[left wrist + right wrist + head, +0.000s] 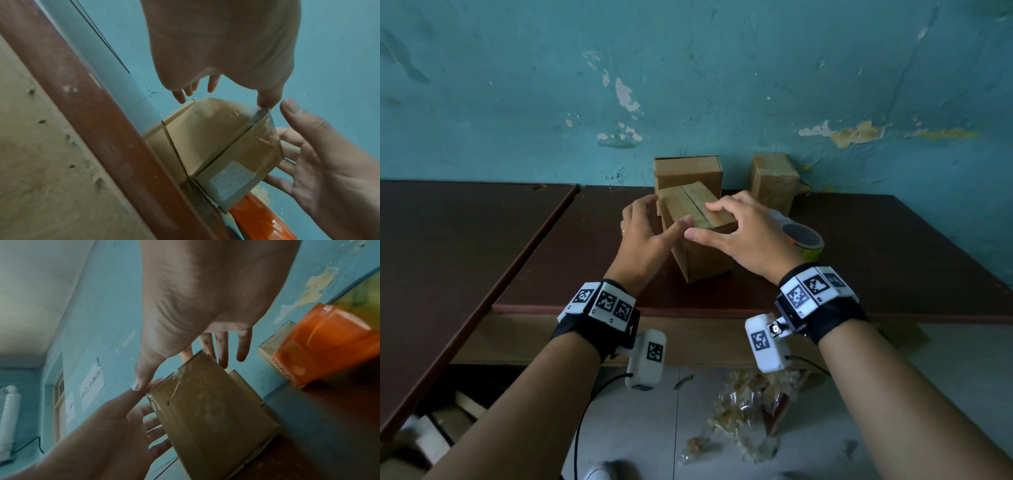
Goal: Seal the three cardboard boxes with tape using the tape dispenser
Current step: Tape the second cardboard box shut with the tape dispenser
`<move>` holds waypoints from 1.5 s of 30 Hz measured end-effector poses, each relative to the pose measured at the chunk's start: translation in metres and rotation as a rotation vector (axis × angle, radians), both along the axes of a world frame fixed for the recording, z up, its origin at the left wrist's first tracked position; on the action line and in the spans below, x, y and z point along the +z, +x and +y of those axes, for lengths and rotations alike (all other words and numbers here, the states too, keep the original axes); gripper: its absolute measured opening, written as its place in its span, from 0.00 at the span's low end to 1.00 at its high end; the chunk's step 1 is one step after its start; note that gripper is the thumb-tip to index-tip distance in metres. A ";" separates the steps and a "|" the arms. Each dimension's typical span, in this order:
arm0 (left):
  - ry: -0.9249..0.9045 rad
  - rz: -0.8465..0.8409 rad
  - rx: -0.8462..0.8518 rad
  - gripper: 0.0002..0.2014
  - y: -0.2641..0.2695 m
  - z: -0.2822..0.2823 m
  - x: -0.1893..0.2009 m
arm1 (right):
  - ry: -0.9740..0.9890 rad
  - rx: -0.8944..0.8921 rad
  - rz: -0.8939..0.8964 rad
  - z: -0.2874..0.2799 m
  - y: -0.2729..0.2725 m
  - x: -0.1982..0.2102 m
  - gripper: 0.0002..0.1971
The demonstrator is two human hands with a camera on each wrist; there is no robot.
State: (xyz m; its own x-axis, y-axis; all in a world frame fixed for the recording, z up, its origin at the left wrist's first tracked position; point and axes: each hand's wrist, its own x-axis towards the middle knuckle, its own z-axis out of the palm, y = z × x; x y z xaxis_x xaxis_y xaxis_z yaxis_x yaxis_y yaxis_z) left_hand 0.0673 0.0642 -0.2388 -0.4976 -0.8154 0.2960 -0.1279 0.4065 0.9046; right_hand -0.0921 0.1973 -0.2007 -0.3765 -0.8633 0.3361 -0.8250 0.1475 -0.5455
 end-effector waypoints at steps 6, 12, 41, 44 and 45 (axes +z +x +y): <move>0.103 0.031 -0.059 0.50 0.001 0.000 0.000 | -0.025 -0.038 0.123 -0.003 0.002 0.001 0.45; 0.181 0.076 -0.016 0.58 0.003 -0.005 0.002 | 0.054 0.071 -0.001 -0.001 -0.003 0.006 0.38; 0.290 0.150 0.020 0.20 0.011 0.005 0.019 | -0.013 -0.124 0.043 0.002 -0.008 0.006 0.32; 0.266 0.133 0.036 0.20 0.010 0.003 0.018 | -0.032 -0.183 0.039 0.000 -0.007 0.005 0.28; 0.259 0.126 0.045 0.20 0.010 0.003 0.018 | -0.033 -0.170 0.018 -0.001 -0.006 0.005 0.26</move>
